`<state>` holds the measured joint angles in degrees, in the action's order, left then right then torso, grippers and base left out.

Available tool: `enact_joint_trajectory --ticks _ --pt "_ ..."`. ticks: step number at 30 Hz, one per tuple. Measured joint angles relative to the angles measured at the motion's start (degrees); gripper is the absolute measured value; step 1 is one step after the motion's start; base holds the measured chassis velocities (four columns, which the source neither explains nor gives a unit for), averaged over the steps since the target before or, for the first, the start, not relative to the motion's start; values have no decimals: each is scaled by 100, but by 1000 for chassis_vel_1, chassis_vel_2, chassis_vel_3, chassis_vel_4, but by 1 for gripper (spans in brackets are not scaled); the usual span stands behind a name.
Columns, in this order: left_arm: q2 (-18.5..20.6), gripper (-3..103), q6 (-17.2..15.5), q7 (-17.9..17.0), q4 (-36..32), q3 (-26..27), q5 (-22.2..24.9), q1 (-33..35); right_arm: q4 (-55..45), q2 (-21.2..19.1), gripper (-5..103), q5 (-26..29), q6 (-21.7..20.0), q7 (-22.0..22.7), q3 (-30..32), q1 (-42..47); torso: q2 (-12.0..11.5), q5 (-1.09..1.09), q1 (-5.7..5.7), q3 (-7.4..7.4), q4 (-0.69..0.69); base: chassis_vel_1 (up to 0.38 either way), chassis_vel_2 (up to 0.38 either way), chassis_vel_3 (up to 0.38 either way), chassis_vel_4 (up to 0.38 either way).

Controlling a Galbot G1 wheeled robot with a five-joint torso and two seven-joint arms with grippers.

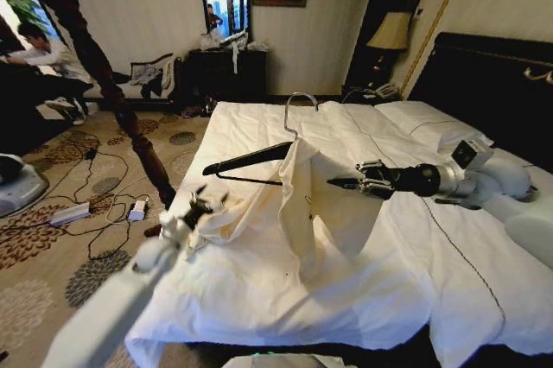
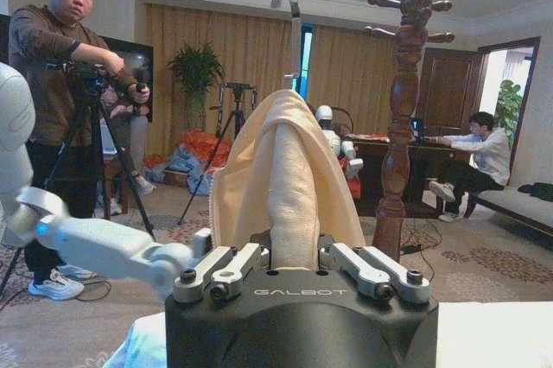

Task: Pick up the clothes from the bed and hang them on the clothes hanger.

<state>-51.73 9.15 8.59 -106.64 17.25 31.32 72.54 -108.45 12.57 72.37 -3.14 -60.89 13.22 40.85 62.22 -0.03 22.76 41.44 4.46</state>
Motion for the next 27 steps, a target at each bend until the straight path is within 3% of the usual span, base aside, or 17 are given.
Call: enact_joint_trajectory --ticks 1,8,13,15,18,19,23,24,27 --pt "-35 100 72 27 -159 123 -155 342 8 27 19 -26 8 -2 -14 16 0 2 0 0 -1 0 0 0 0" --pt "-29 100 76 73 -341 302 -156 791 -23 50 19 -42 26 -3 -21 34 0 2 0 0 0 0 0 0 0" --pt "55 100 30 215 -363 397 512 799 -75 52 19 -62 53 -4 -19 52 0 4 0 0 0 0 0 0 0" --pt "133 100 -17 534 -378 506 987 840 -81 52 19 -89 74 -7 -11 71 0 2 0 0 2 0 0 0 0" --pt "273 100 -126 1311 -178 867 1625 811 -94 52 19 -98 88 -9 5 83 0 3 0 1 -2 0 0 0 0" --pt "273 100 -126 1311 -178 867 1625 811 -94 52 19 -98 88 -9 5 83 0 3 0 1 -2 0 0 0 0" --pt "647 100 -233 2030 681 1051 1532 -7 -114 60 19 -82 90 -7 2 65 0 5 1 1 0 0 0 0 0" --pt "647 100 -233 2030 681 1051 1532 -7 -114 60 19 -82 90 -7 2 65 0 5 1 1 0 0 0 0 0" --pt "917 100 -257 2246 1199 683 1065 -726 -158 88 19 -38 90 32 -5 60 -1 2 3 2 2 0 0 0 0"
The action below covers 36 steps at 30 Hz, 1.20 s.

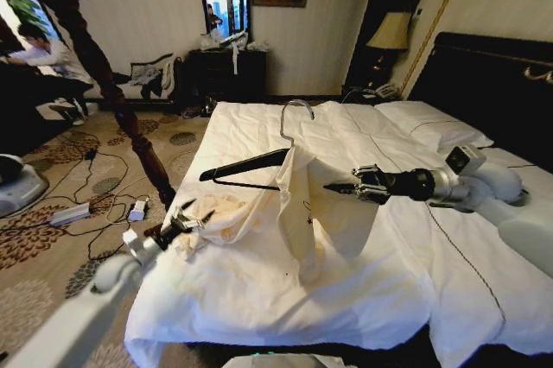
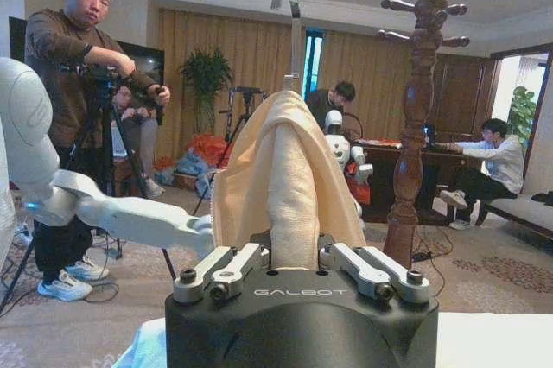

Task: Pick up the clothes from the bed and hang them on the clothes hanger.

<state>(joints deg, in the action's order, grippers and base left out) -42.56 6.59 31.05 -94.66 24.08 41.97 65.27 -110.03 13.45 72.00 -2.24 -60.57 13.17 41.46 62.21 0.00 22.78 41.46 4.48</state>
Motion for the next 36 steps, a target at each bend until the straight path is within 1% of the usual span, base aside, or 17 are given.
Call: enact_joint_trajectory --ticks 1,2,4,5,6,8,12,14,20,22,24,26,28,29,31,32,36 --pt "26 100 -1 19 72 -128 -171 -144 -23 4 19 24 0 27 0 -4 0 0 0 0 0 0 0 0 0" --pt "26 100 -1 19 72 -128 -171 -144 -23 4 19 24 0 27 0 -4 0 0 0 0 0 0 0 0 0" --pt "17 100 0 55 84 -405 -600 -287 -83 8 19 90 1 84 -2 -38 0 1 0 0 0 0 0 0 0" --pt "-24 100 1 71 35 -492 -826 -274 -104 8 19 114 1 99 -1 -59 0 1 -1 0 -1 0 0 0 0" --pt "-24 100 1 71 35 -492 -826 -274 -104 8 19 114 1 99 -1 -59 0 1 -1 0 -1 0 0 0 0" --pt "-106 100 33 87 -43 -565 -1131 -167 -132 5 19 150 2 122 -1 -83 0 1 -1 0 -2 0 0 0 0" --pt "-188 100 101 92 -154 -581 -1311 84 -165 -2 19 176 8 148 5 -90 0 1 -1 0 -3 0 0 0 0" --pt "-239 100 144 40 -242 -572 -1389 225 -219 -18 19 201 17 175 17 -89 0 0 -2 -1 -4 0 0 0 0" --pt "-329 100 157 -126 -410 -532 -1380 264 -364 -48 19 286 22 245 32 -104 0 0 -2 -1 -2 0 0 0 0" --pt "-345 100 171 -176 -532 -488 -1208 247 -457 -72 19 309 28 268 33 -108 0 0 -2 -1 -2 0 0 0 0" --pt "-307 100 237 -87 -623 -407 -990 240 -503 -88 19 310 30 283 33 -108 0 0 -2 -1 -1 0 0 0 0" --pt "-294 100 254 -49 -640 -378 -942 241 -516 -96 19 311 31 287 32 -108 0 -1 -2 -1 -1 0 0 0 0" --pt "-249 100 357 214 -693 -196 -740 289 -550 -150 19 312 42 296 33 -105 0 -2 -2 -1 -1 0 0 0 0" --pt "-249 100 357 214 -693 -196 -740 289 -550 -150 19 312 42 296 33 -105 0 -2 -2 -1 -1 0 0 0 0" --pt "-271 100 385 378 -707 -103 -625 347 -569 -187 19 310 51 296 33 -106 0 0 -2 -1 -2 0 0 0 0" --pt "-327 100 413 480 -682 -50 -635 371 -587 -198 19 317 55 300 34 -111 0 0 -2 -1 -2 0 0 0 0" --pt "-452 100 453 500 -517 -21 -674 347 -611 -210 19 348 58 322 40 -125 0 0 -2 -1 -2 0 0 0 0"
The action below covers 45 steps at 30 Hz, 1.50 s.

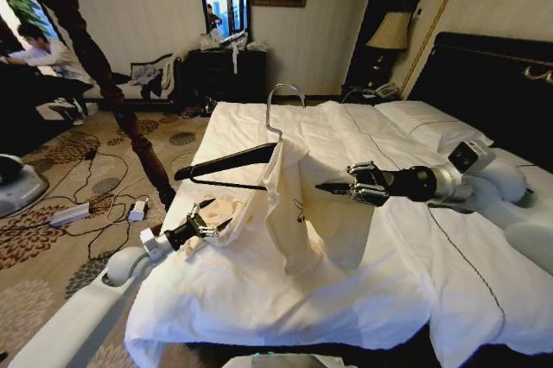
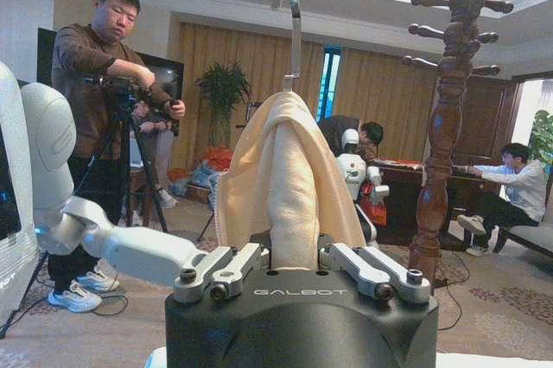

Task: Pick up the clothes from the bed and hang them on the clothes hanger.

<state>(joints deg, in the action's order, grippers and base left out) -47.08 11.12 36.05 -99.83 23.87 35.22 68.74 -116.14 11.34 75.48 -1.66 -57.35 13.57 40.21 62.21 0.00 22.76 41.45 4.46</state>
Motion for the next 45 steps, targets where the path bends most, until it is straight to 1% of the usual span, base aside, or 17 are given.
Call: enact_joint_trajectory --ticks 2,10,14,16,18,21,24,25,32,33,35,37,38,40,43,44,45 --pt "-125 100 28 23 204 24 3 -88 -27 -19 19 19 4 20 6 -4 0 1 0 0 0 0 0 0 0" --pt "-188 100 59 84 504 -85 18 -374 -11 -86 19 66 23 30 -31 -47 0 -1 0 0 -1 0 0 0 0" --pt "-345 100 0 57 664 -390 -50 -697 -144 -78 19 235 21 127 -86 -107 0 -1 0 0 1 0 0 0 0" --pt "-361 100 -5 56 688 -436 -76 -737 -168 -77 19 255 19 138 -94 -119 0 -1 0 0 1 0 0 0 0" --pt "-415 100 -30 48 802 -656 -210 -892 -234 -65 19 303 13 166 -114 -168 0 0 0 0 0 0 0 0 0" --pt "-480 100 -36 -2 903 -826 -364 -1013 -269 -62 19 338 5 183 -118 -185 0 0 0 0 0 0 0 0 0" --pt "-590 102 -41 -89 953 -952 -442 -1106 -319 -62 19 357 2 189 -118 -189 0 -1 0 0 1 0 0 0 0" --pt "-641 100 -44 -116 951 -1001 -449 -1132 -341 -62 19 360 1 192 -116 -189 0 0 0 0 1 0 0 0 0" --pt "-683 97 -70 -190 822 -1087 -454 -1136 -366 -48 19 368 1 208 -95 -179 0 -1 0 0 0 0 0 0 0" --pt "-686 94 -73 -239 801 -1091 -458 -1138 -385 -42 19 372 1 218 -91 -171 0 -1 0 0 0 0 0 0 0" --pt "-694 84 -73 -296 779 -1096 -459 -1148 -399 -33 19 375 1 227 -90 -168 0 0 0 0 0 0 0 0 0" --pt "-694 84 -73 -303 775 -1100 -458 -1149 -401 -31 19 376 1 229 -89 -168 0 0 0 0 0 0 0 0 0" --pt "-695 72 -74 -309 758 -1122 -448 -1150 -401 -28 19 378 1 231 -89 -176 0 -1 0 0 0 0 0 0 0" --pt "-694 72 -76 -307 755 -1132 -445 -1150 -401 -27 19 378 1 231 -89 -178 0 -1 0 0 0 0 0 0 0" --pt "-684 56 -88 -257 751 -1170 -433 -1135 -402 -29 19 378 2 231 -89 -179 0 0 0 0 0 0 0 0 0" --pt "-684 56 -88 -257 751 -1170 -433 -1135 -402 -29 19 378 2 231 -89 -179 0 0 0 0 0 0 0 0 0" --pt "-684 50 -90 -250 750 -1172 -426 -1133 -406 -30 19 378 2 231 -89 -179 0 0 0 0 0 0 0 0 0"
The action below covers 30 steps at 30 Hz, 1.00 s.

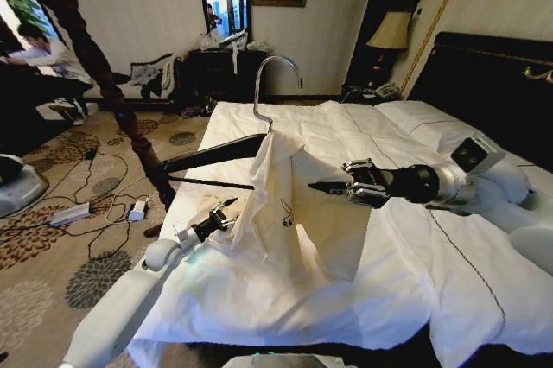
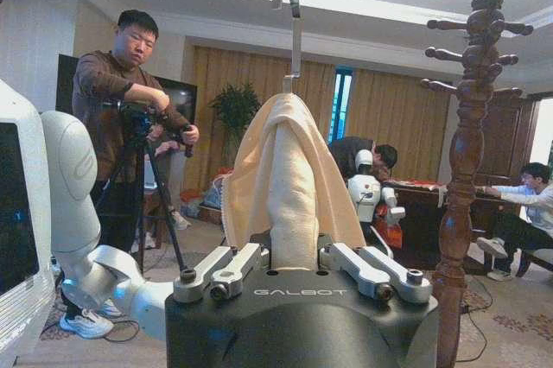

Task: Pick up the clothes from the bed and hang them on the clothes hanger.

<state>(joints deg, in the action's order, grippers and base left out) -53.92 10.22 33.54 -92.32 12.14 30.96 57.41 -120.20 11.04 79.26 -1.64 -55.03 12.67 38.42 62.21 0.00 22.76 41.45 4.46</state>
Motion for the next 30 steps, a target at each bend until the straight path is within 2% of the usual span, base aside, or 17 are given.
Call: enact_joint_trajectory --ticks 1,2,4,5,8,10,13,20,22,24,25,26,27,29,30 --pt "0 45 -10 7 0 -9 37 -1 -11 -3 19 1 2 0 2 0 0 0 0 0 0 0 0 0 0" --pt "1 45 -19 9 0 -17 53 -6 -16 -6 19 4 3 0 5 -1 0 0 0 0 0 0 0 0 0" --pt "9 34 -30 12 8 -50 78 -40 -31 -17 19 15 5 0 14 -3 0 0 0 0 0 0 0 0 0" --pt "9 34 -30 12 8 -50 78 -40 -31 -17 19 15 5 0 14 -3 0 0 0 0 0 0 0 0 0" --pt "48 18 -47 38 45 -140 166 -147 -72 -32 19 52 7 0 18 -6 0 0 0 0 0 0 0 0 0" --pt "63 18 -58 60 62 -168 199 -188 -83 -36 19 58 8 2 19 -8 0 0 0 0 1 0 0 0 0" --pt "106 3 -78 119 119 -220 301 -314 -103 -46 19 68 9 5 22 -8 0 0 0 0 1 0 0 0 0" --pt "185 0 -172 171 215 -118 798 -482 -45 -45 19 25 30 60 26 23 0 2 0 0 1 0 0 0 0" --pt "255 0 -254 168 236 42 1178 -573 47 -18 19 -11 51 135 23 50 0 1 0 0 0 0 0 0 0" --pt "297 0 -293 163 236 109 1337 -621 76 -1 19 -18 62 181 16 55 0 2 0 0 0 0 0 0 0" --pt "433 0 -387 111 218 265 1761 -769 131 47 19 -35 105 383 -13 62 0 1 0 0 1 0 0 0 0" --pt "513 0 -438 74 186 341 1981 -865 136 78 19 -40 131 552 -29 65 0 1 0 0 0 0 0 0 0" --pt "513 0 -438 74 186 341 1981 -865 136 78 19 -40 131 552 -29 65 0 1 0 0 0 0 0 0 0" --pt "775 0 -626 -47 86 512 2683 -1166 40 197 19 29 246 1277 -64 119 0 0 1 0 0 0 0 0 0" --pt "775 0 -626 -47 86 512 2683 -1166 40 197 19 29 246 1277 -64 119 0 0 1 0 0 0 0 0 0"
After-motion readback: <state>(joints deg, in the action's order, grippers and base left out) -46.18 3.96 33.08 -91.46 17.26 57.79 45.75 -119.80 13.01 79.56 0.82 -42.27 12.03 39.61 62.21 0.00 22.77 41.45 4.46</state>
